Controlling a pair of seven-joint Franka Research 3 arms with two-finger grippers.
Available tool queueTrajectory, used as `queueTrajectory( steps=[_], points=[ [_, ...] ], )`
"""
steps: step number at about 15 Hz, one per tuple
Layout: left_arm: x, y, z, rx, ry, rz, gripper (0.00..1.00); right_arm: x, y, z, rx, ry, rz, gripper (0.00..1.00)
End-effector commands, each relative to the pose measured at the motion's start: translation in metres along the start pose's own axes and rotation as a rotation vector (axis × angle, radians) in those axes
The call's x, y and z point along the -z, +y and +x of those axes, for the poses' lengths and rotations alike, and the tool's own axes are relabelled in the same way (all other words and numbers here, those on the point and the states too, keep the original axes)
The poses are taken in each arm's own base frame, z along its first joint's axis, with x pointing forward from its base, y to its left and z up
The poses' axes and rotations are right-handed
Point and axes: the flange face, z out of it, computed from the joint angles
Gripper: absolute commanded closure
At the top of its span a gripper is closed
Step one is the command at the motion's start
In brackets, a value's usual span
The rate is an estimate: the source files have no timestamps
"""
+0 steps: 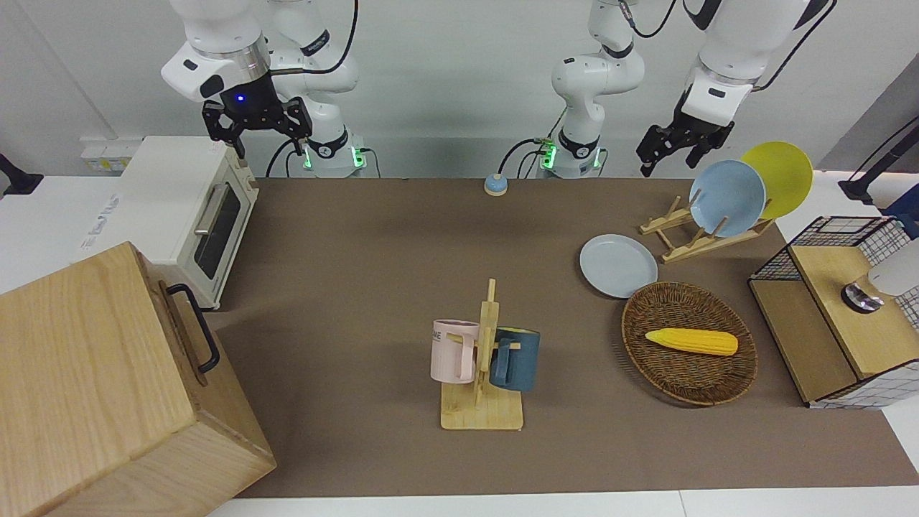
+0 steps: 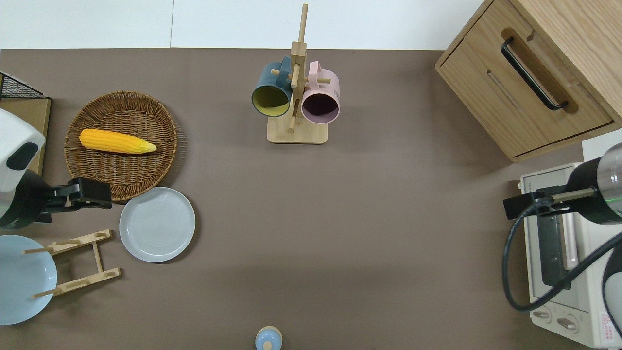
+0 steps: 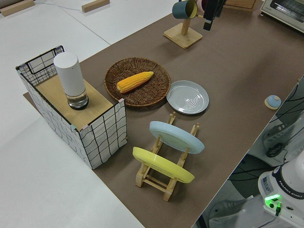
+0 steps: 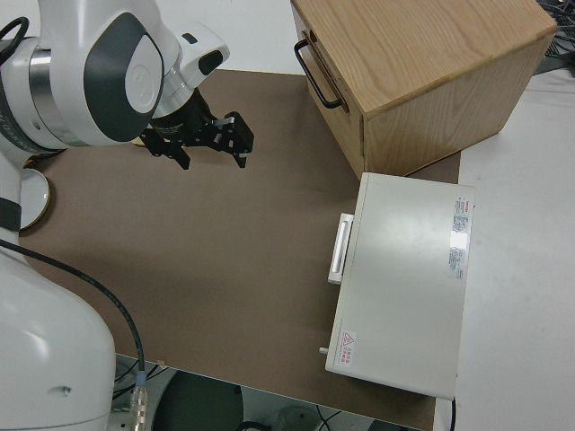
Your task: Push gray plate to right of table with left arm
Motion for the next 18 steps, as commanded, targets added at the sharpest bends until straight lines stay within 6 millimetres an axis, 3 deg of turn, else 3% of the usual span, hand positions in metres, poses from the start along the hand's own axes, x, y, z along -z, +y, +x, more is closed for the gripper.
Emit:
queueTrajectory(
  steps=[1, 7, 18],
  points=[
    [0.004, 0.003, -0.003, -0.003, -0.009, 0.019, 0.0, 0.002, 0.001, -0.005, 0.004, -0.006, -0.001, 0.005],
    [0.002, 0.014, -0.007, -0.033, -0.013, 0.021, 0.0, 0.002, 0.001, -0.005, 0.004, -0.006, -0.002, 0.005],
    [0.002, -0.013, -0.015, 0.01, -0.006, 0.029, 0.0, 0.002, 0.001, -0.005, 0.004, -0.006, -0.002, 0.005]
  ],
)
